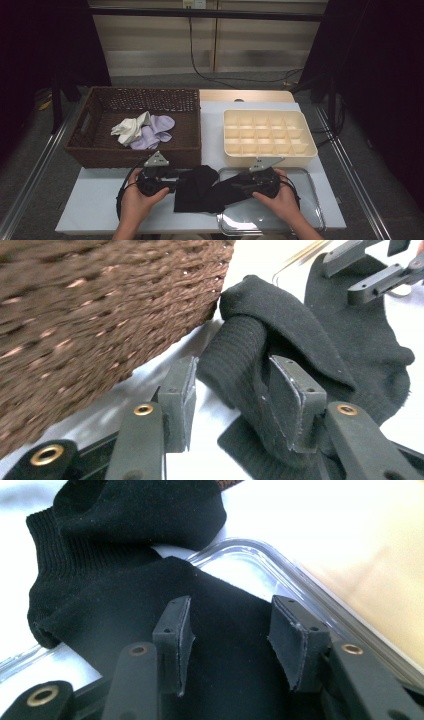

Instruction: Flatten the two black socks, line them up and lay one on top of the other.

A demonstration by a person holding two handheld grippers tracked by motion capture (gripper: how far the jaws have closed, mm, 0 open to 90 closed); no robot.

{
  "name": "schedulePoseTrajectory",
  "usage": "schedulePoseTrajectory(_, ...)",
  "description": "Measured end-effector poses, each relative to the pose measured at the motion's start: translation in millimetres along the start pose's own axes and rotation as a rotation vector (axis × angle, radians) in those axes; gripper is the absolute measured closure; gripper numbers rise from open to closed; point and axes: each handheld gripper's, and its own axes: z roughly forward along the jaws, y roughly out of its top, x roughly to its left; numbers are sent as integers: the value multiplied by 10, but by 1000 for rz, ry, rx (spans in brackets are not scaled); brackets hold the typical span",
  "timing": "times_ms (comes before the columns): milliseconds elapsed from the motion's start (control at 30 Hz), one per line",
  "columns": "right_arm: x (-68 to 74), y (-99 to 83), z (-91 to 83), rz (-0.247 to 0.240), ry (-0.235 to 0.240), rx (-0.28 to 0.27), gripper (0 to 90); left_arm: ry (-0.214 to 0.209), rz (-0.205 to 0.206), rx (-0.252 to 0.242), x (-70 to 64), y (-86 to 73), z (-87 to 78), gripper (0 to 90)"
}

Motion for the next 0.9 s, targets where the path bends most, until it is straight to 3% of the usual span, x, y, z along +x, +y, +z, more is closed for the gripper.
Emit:
schedulePoseTrajectory(167, 6, 34, 2, -8, -1, -4, 517, -45, 25, -10, -76, 70, 110, 661)
schedulePoseTrajectory(233, 6, 47, -8, -2, -2, -7, 517, -47, 80, -8, -140, 93, 135, 760)
schedulePoseTrajectory(333, 8, 72, -21, -2, -3, -11, 517, -57, 137, -20, -236, 123, 129, 797)
schedulePoseTrajectory(600, 22, 199, 54, -6, 17, -12, 517, -77, 135, 45, -314, 91, 251, 823)
schedulePoseTrajectory(900, 41, 393, 271, 20, 90, -27, 512, -89, 158, 51, -367, 97, 269, 825)
